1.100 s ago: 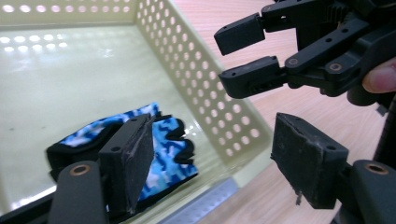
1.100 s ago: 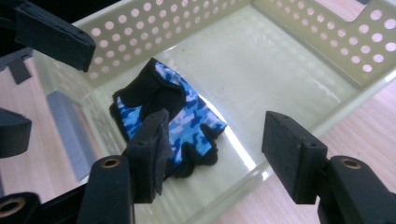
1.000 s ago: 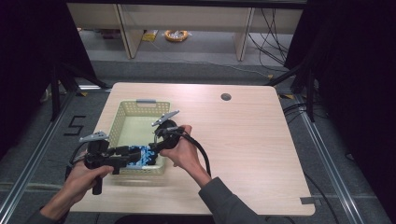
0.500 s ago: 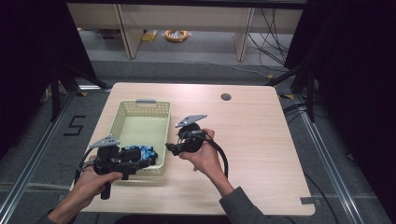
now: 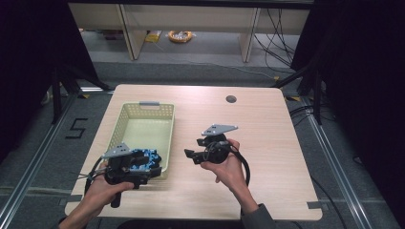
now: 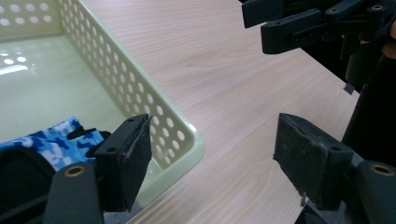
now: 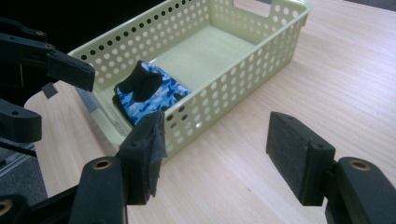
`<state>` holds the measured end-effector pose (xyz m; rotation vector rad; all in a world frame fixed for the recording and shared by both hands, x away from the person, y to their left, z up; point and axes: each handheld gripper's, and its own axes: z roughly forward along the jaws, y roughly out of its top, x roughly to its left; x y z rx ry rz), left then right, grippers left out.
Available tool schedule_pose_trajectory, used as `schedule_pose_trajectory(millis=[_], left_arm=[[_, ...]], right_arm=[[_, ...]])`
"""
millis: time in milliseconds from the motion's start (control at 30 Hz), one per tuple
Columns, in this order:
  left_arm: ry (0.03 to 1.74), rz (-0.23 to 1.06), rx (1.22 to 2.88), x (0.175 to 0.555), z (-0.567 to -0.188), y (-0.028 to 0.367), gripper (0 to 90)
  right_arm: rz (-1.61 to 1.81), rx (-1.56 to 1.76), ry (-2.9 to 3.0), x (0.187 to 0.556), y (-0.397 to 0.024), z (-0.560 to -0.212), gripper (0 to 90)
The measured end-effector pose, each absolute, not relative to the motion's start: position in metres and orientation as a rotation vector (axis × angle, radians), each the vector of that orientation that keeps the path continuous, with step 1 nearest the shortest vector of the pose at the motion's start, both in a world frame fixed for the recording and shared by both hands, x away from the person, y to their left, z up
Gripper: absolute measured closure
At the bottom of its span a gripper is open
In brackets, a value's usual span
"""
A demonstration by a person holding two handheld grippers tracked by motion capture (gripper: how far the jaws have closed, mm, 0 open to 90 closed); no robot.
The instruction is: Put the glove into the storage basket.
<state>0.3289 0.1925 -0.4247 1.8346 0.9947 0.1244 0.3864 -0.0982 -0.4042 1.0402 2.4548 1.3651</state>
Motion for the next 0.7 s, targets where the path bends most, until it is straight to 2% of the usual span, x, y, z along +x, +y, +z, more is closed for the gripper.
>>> schedule_pose_trajectory(millis=[700], left_arm=[[0.92, 0.155, 1.868, 0.309, -0.433, 0.178, 25.6]], right_arm=[[1.39, 1.093, 2.402, 0.364, -0.137, -0.412, 36.3]])
